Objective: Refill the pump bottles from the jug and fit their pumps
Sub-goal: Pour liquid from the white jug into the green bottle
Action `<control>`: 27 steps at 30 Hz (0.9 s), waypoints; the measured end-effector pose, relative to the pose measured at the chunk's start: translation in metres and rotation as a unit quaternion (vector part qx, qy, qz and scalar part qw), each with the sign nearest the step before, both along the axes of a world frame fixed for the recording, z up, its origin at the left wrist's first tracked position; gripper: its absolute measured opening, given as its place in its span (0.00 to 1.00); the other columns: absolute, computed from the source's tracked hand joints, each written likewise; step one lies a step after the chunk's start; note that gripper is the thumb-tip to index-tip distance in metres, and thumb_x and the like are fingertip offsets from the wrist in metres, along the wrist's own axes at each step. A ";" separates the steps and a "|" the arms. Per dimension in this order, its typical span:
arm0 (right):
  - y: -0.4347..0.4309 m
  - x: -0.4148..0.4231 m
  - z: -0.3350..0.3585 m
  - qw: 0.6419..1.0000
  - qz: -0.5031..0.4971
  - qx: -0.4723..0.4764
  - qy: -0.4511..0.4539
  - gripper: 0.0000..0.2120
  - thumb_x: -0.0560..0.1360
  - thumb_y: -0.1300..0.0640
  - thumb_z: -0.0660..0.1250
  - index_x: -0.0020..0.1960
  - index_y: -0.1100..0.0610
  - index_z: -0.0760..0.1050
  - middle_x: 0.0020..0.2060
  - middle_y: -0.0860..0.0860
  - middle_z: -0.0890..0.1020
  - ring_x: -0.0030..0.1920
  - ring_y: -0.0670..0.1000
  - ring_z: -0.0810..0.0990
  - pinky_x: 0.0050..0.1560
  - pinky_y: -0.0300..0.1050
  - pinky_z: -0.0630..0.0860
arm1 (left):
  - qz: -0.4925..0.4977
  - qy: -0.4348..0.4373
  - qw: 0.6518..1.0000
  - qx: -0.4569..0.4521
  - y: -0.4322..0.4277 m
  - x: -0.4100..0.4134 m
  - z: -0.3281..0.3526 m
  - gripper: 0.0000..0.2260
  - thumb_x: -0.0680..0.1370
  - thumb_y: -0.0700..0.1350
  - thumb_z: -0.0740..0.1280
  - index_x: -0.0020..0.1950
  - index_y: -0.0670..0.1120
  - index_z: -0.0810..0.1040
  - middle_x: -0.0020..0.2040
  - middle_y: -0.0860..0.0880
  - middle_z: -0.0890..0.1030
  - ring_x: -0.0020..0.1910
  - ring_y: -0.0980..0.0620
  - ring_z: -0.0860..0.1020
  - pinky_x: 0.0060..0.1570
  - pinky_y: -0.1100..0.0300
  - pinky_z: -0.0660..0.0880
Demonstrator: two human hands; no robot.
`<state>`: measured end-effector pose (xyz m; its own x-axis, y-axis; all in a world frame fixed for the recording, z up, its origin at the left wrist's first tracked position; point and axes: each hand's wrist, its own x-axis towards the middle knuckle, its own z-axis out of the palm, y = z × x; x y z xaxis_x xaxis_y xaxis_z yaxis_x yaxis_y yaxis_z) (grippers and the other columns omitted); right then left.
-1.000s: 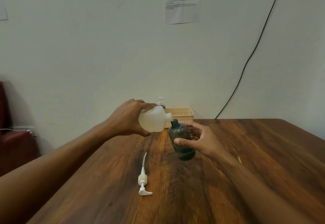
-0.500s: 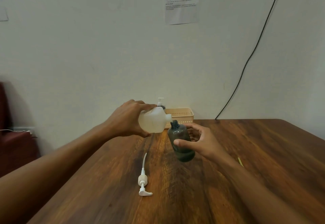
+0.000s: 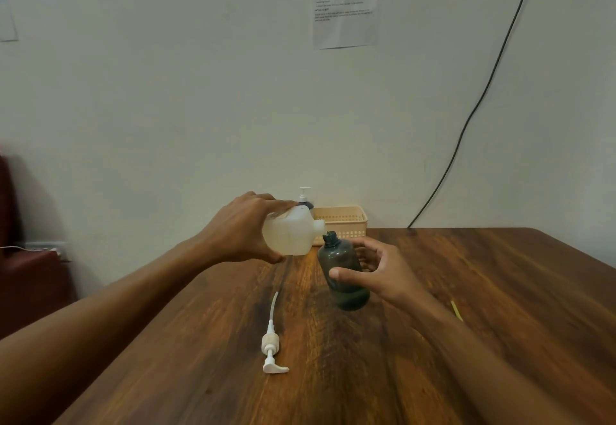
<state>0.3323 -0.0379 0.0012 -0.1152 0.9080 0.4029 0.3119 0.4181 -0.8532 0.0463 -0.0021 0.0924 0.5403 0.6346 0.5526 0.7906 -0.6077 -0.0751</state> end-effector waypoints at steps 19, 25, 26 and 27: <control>-0.001 0.000 0.003 1.000 -0.005 0.012 0.003 0.36 0.62 0.40 0.83 0.68 0.47 0.80 0.60 0.44 0.86 0.62 0.45 0.84 0.58 0.38 0.79 | -0.006 -0.119 0.990 -0.070 -0.009 0.001 -0.022 0.42 0.64 0.62 0.81 0.75 0.55 0.71 0.65 0.54 0.80 0.56 0.53 0.80 0.52 0.61 0.81; -0.004 0.002 0.004 1.000 -0.003 0.013 0.018 0.35 0.64 0.43 0.83 0.68 0.49 0.79 0.61 0.42 0.85 0.61 0.39 0.82 0.50 0.28 0.79 | -0.002 -0.230 0.967 -0.112 -0.010 -0.002 -0.037 0.44 0.62 0.63 0.82 0.75 0.54 0.71 0.65 0.53 0.80 0.60 0.52 0.80 0.54 0.55 0.83; -0.004 0.003 0.004 1.000 -0.003 0.015 0.022 0.35 0.63 0.43 0.83 0.68 0.50 0.79 0.61 0.43 0.85 0.61 0.40 0.82 0.50 0.27 0.79 | -0.002 -0.255 0.959 -0.126 -0.010 -0.004 -0.040 0.43 0.62 0.62 0.82 0.74 0.54 0.72 0.65 0.53 0.80 0.60 0.52 0.80 0.54 0.55 0.83; -0.004 0.003 0.004 1.000 -0.003 0.017 0.025 0.36 0.63 0.43 0.83 0.69 0.50 0.79 0.61 0.43 0.85 0.61 0.40 0.83 0.50 0.28 0.79 | -0.003 -0.279 0.950 -0.138 -0.010 -0.005 -0.044 0.43 0.62 0.62 0.82 0.73 0.54 0.72 0.64 0.54 0.80 0.60 0.53 0.80 0.53 0.55 0.83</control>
<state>0.3350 -0.0422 0.0051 -0.0890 0.8946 0.4380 0.2727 0.4448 -0.8531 0.0413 -0.0126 0.0486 0.2167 0.7945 0.5672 0.6564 -0.5487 0.5178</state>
